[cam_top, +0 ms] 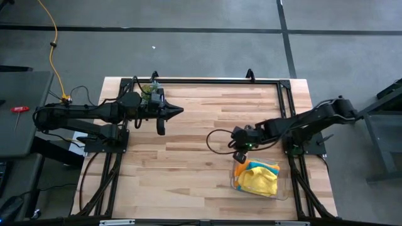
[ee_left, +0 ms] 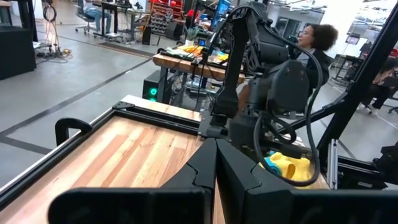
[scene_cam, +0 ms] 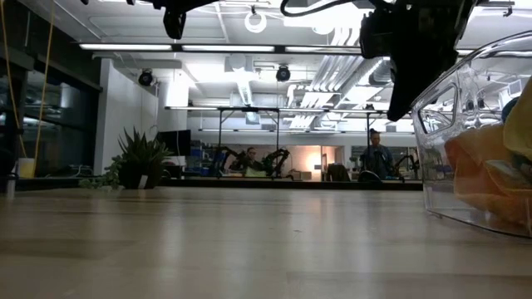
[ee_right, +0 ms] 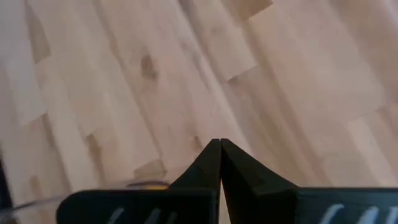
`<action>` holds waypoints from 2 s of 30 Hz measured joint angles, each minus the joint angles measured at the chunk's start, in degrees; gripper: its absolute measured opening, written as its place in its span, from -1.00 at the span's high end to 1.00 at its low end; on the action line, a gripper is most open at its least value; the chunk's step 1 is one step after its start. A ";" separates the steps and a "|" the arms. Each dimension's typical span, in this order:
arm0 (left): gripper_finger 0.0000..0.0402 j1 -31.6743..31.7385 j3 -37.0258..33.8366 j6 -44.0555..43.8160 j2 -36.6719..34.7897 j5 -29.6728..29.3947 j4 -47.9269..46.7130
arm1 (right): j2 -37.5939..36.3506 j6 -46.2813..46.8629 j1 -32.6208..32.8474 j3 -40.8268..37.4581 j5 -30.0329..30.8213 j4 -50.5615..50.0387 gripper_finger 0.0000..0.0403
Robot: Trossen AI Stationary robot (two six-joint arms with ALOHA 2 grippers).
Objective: Fold microfiber towels
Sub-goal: Adjust the transparent bin, then adjust the yellow cloth
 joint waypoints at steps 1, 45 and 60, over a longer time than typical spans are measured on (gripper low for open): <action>1.00 0.00 0.00 0.01 0.00 -0.01 -0.02 | 0.23 -0.07 0.00 0.00 -0.87 0.16 1.00; 1.00 0.00 0.00 0.60 0.00 -0.01 -1.34 | -9.68 5.22 13.76 2.28 -14.52 0.67 1.00; 1.00 0.00 0.00 0.50 0.00 -0.61 -1.33 | -3.03 10.77 25.46 1.84 -12.24 -14.80 1.00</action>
